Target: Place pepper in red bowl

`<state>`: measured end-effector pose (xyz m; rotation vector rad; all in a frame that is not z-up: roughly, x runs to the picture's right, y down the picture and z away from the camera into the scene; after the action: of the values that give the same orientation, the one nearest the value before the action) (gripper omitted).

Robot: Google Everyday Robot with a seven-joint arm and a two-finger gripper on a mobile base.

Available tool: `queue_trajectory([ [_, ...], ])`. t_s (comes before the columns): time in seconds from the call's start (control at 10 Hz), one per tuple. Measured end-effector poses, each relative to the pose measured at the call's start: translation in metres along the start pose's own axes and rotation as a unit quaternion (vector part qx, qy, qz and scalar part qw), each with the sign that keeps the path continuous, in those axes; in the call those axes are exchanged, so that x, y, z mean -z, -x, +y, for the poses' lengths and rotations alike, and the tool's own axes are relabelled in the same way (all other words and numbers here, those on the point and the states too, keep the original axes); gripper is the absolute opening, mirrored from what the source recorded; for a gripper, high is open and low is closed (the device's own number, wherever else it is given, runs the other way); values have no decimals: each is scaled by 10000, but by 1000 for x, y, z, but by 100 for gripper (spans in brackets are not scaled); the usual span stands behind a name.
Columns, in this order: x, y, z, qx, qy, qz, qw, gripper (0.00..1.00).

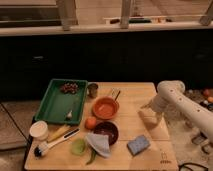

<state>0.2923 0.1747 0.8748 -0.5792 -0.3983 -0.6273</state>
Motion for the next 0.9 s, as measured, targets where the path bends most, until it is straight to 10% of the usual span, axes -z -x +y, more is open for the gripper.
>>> queue_trajectory([
  [0.9, 43, 124, 17, 1378, -344, 91, 9898, 80],
])
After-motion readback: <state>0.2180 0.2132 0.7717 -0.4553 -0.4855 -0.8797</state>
